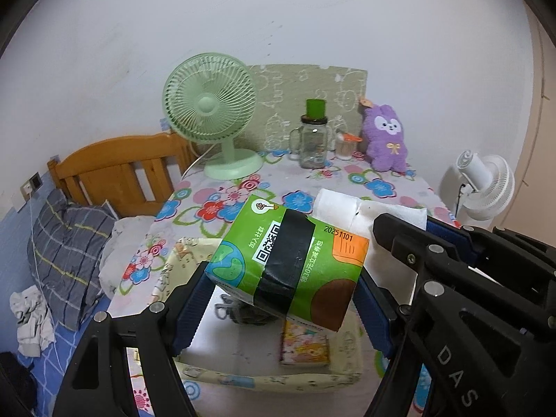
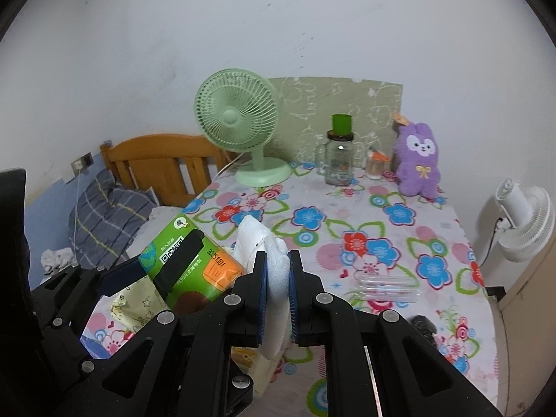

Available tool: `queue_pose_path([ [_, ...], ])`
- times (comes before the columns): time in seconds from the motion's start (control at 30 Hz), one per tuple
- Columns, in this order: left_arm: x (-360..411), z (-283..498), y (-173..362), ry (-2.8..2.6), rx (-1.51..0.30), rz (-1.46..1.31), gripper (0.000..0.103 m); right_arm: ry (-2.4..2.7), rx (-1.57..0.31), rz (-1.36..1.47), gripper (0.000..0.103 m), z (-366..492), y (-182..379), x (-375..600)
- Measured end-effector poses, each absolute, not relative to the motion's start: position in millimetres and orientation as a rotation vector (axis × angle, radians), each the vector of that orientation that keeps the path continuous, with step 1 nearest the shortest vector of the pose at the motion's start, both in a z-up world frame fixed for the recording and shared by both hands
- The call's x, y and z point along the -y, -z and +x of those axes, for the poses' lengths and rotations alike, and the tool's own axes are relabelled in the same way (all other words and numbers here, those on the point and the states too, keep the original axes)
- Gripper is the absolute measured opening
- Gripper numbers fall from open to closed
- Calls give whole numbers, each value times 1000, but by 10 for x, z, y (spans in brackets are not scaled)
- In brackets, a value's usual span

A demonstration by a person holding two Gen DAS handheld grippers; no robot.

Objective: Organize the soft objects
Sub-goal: 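Carry the green pack and white tissue over the fabric box with both grippers, then open both grippers to drop the green pack and white tissue into the box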

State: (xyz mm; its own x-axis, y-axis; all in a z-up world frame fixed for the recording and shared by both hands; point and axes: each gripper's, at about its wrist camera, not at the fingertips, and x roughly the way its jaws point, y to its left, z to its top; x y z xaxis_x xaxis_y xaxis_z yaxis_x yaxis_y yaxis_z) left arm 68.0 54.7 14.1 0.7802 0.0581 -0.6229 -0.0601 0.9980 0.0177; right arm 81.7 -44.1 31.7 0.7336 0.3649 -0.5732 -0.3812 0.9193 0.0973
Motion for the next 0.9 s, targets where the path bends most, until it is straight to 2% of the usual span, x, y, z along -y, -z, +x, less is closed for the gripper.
queue_pose_path([
  [0.9,-1167,876,479,-169,-861,-83,80,-532,-789,-104,13,1179,298,-318],
])
